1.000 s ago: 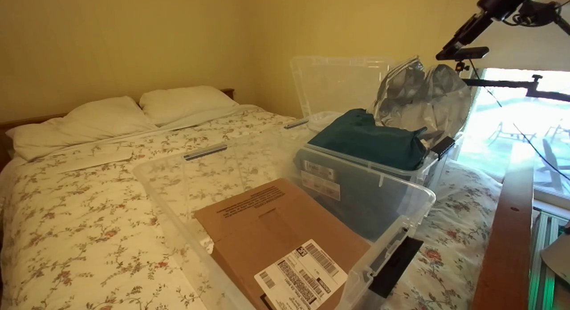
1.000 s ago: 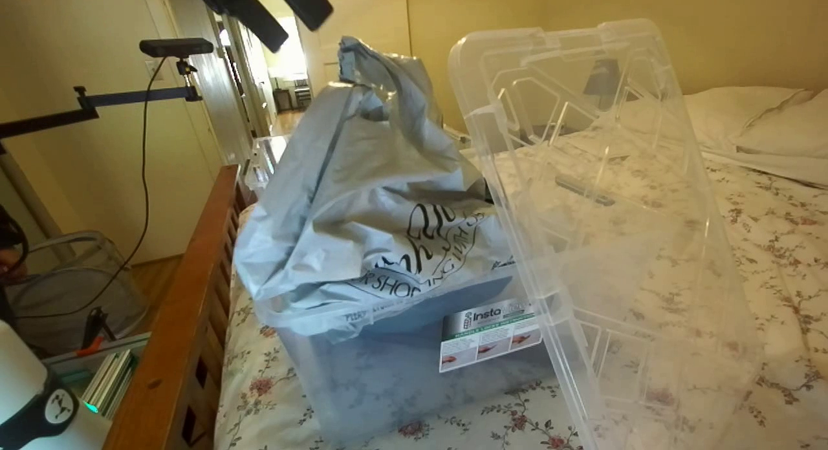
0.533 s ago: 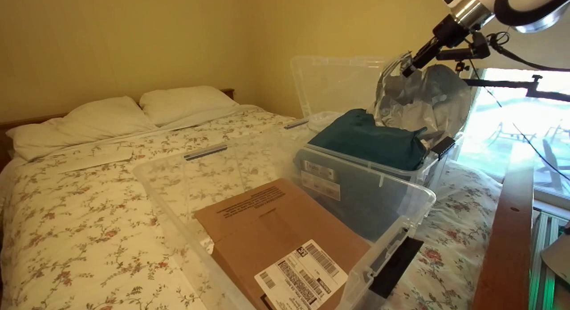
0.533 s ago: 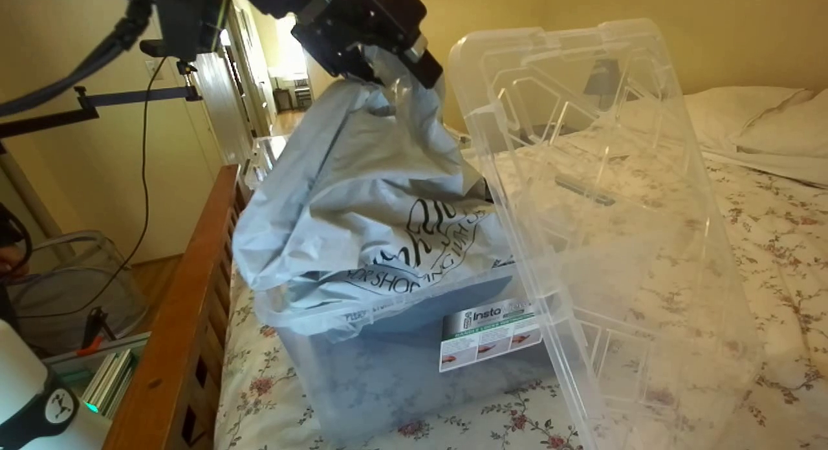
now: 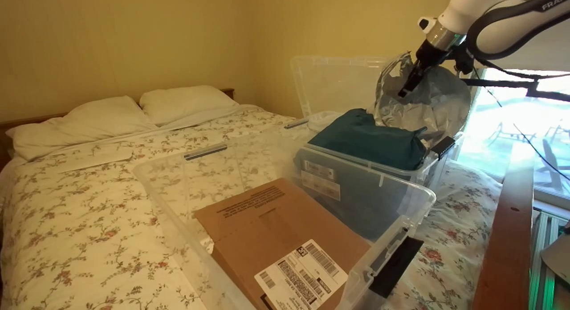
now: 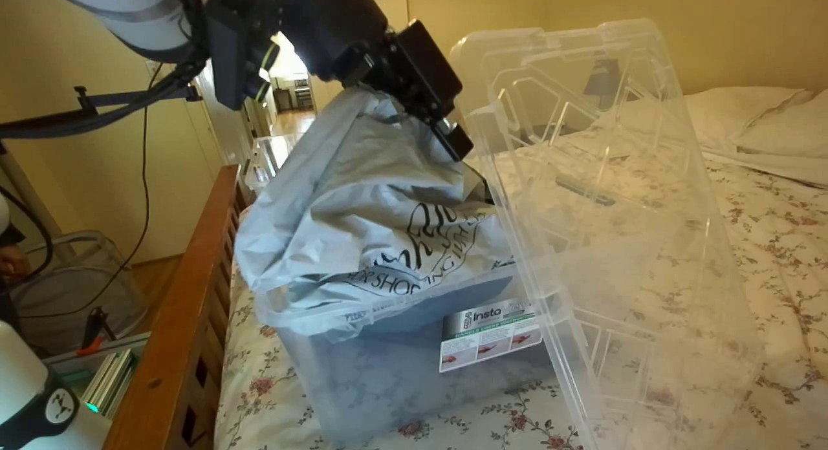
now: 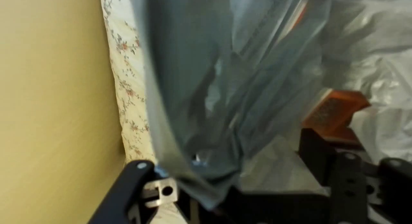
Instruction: Push the grey plastic bag down in the container on the right and close the container on the left with the clear lid
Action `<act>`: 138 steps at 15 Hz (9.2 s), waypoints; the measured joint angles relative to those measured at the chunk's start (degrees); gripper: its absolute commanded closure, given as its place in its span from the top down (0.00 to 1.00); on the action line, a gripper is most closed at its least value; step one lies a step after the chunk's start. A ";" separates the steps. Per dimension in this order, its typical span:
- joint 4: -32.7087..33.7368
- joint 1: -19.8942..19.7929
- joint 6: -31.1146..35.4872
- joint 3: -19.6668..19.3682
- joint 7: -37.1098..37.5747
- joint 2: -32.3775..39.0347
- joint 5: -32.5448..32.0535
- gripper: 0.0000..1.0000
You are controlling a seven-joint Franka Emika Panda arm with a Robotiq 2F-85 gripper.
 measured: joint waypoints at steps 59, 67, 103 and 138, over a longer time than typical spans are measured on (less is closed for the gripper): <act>24.76 25.09 -20.74 9.96 15.89 23.21 12.50 1.00; 22.66 22.05 -25.63 18.05 35.33 15.03 -14.66 1.00; 50.42 24.49 -44.25 11.62 48.41 33.87 -45.40 1.00; 72.48 19.43 -51.38 2.86 2.95 50.94 -27.92 0.10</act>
